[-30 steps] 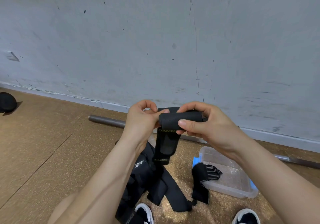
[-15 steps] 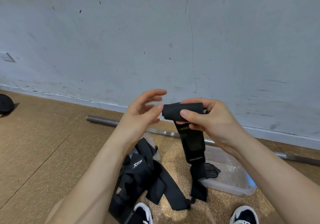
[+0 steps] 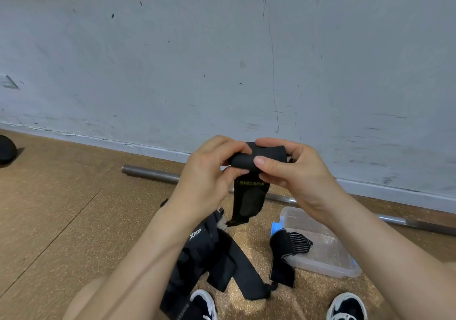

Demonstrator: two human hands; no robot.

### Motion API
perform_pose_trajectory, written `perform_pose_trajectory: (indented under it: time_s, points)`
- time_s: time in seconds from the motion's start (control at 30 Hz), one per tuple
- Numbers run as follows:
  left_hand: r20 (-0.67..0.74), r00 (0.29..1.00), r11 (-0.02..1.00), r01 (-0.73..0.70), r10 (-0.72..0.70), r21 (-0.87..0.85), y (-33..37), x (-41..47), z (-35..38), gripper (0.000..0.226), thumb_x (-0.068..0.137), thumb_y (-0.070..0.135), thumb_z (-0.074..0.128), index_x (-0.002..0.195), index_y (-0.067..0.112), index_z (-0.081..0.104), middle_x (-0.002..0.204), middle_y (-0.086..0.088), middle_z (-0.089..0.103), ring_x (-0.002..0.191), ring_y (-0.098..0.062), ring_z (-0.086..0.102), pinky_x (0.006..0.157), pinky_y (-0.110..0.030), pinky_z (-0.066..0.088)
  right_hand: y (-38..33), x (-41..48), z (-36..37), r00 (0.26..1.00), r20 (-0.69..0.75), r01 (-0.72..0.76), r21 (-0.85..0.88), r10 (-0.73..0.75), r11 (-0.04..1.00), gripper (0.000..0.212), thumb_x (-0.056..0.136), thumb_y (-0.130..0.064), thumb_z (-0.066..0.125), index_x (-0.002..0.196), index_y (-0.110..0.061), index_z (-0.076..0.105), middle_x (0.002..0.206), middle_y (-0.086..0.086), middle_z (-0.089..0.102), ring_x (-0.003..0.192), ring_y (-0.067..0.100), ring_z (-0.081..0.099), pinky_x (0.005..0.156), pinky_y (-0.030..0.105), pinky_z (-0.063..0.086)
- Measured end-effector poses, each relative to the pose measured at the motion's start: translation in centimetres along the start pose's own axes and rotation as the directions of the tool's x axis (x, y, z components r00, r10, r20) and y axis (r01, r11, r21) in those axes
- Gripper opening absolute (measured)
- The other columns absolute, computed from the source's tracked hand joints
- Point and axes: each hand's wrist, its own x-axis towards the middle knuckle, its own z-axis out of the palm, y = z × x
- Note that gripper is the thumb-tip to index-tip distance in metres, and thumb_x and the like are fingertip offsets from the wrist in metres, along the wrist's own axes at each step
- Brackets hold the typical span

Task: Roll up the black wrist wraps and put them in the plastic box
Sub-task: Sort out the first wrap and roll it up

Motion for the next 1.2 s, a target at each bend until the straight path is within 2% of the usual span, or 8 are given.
perform_pose_trajectory:
  time_s: [0.2, 0.3, 0.47, 0.53, 0.67, 0.83, 0.93, 1.2]
  points:
    - [0.050, 0.935, 0.890, 0.349, -0.350, -0.294, 0.9, 0.1, -0.5, 0.037, 0.070, 0.012, 0.087, 0.086, 0.041, 0.071, 0.096, 0.009, 0.067, 0.087, -0.011, 0.063, 0.079, -0.020, 0.051, -0.1, 0.1, 0.2, 0.996, -0.016, 0.092, -0.010, -0.092, 0.996, 0.059, 0.056, -0.032, 0.083, 0.111, -0.017, 0.070, 0.108, 0.011, 0.074, 0.106, 0.030, 0.069, 0.096, 0.044, 0.055]
    - [0.070, 0.914, 0.871, 0.402, -0.399, -0.283, 1.1, 0.0, -0.1, 0.013, 0.074, 0.025, 0.084, 0.076, 0.033, 0.074, 0.091, 0.010, 0.058, 0.077, -0.004, 0.057, 0.071, -0.015, 0.046, -0.4, 0.1, 0.1, 0.995, -0.015, 0.098, -0.075, -0.100, 0.992, 0.046, 0.064, -0.025, 0.081, 0.107, -0.016, 0.072, 0.102, 0.009, 0.076, 0.100, 0.025, 0.072, 0.093, 0.038, 0.057]
    - [0.073, 0.936, 0.914, 0.351, -0.344, -0.205, 1.2, -0.6, 1.2, 0.025, 0.081, 0.026, 0.079, 0.060, 0.029, 0.067, 0.075, 0.012, 0.059, 0.067, -0.004, 0.054, 0.065, -0.018, 0.042, -0.9, 0.6, -0.9, 0.998, 0.013, 0.069, -0.258, -0.068, 0.964, 0.024, 0.077, -0.012, 0.081, 0.099, -0.019, 0.076, 0.100, 0.009, 0.075, 0.093, 0.020, 0.072, 0.091, 0.041, 0.058]
    - [0.165, 0.934, 0.906, 0.350, -0.318, -0.239, 1.6, -0.5, 0.4, 0.013, 0.074, 0.023, 0.085, 0.074, 0.027, 0.073, 0.080, 0.014, 0.060, 0.069, -0.006, 0.051, 0.065, -0.017, 0.041, -1.3, 0.8, -1.2, 0.999, 0.027, 0.044, -0.271, -0.039, 0.962, 0.021, 0.079, -0.009, 0.078, 0.098, -0.016, 0.075, 0.100, 0.013, 0.074, 0.088, 0.018, 0.071, 0.086, 0.040, 0.058]
    - [0.393, 0.903, 0.982, 0.189, -0.176, 0.005, 1.7, -0.8, -0.4, 0.070, 0.061, 0.035, 0.092, 0.119, 0.035, 0.054, 0.119, 0.024, 0.049, 0.103, 0.006, 0.047, 0.083, -0.008, 0.036, -2.1, 1.1, -1.9, 0.996, 0.076, -0.021, -0.278, 0.044, 0.960, 0.023, 0.077, -0.011, 0.078, 0.099, -0.015, 0.074, 0.097, 0.011, 0.071, 0.086, 0.020, 0.070, 0.075, 0.035, 0.059]
    - [0.331, 0.932, 0.989, 0.140, -0.148, 0.049, 2.2, -1.0, 0.6, 0.105, 0.056, 0.045, 0.092, 0.139, 0.045, 0.027, 0.111, 0.044, 0.035, 0.095, 0.019, 0.042, 0.077, -0.002, 0.035, -2.2, 1.2, -2.4, 0.986, 0.137, -0.048, -0.339, 0.099, 0.940, 0.034, 0.074, -0.009, 0.082, 0.106, -0.015, 0.072, 0.104, 0.016, 0.072, 0.092, 0.027, 0.072, 0.083, 0.041, 0.060]
    - [0.391, 0.919, 0.999, 0.021, -0.037, 0.043, 2.6, -0.9, 0.9, 0.112, 0.057, 0.046, 0.091, 0.142, 0.051, 0.020, 0.122, 0.056, 0.024, 0.114, 0.016, 0.036, 0.089, -0.002, 0.033, -1.7, 1.0, -2.1, 0.971, 0.217, -0.013, -0.351, 0.095, 0.936, 0.033, 0.072, -0.009, 0.084, 0.103, -0.011, 0.074, 0.102, 0.020, 0.072, 0.091, 0.027, 0.073, 0.083, 0.039, 0.060]
    - [0.262, 0.956, 0.989, -0.146, 0.132, 0.034, 2.6, -1.0, 1.8, 0.088, 0.062, 0.035, 0.088, 0.140, 0.024, 0.049, 0.146, 0.020, 0.043, 0.133, 0.006, 0.043, 0.104, -0.015, 0.039, -1.6, 0.8, -2.1, 0.934, 0.329, -0.039, -0.297, 0.141, 0.954, 0.022, 0.082, 0.005, 0.071, 0.103, -0.003, 0.071, 0.089, 0.012, 0.072, 0.088, 0.020, 0.070, 0.077, 0.032, 0.056]
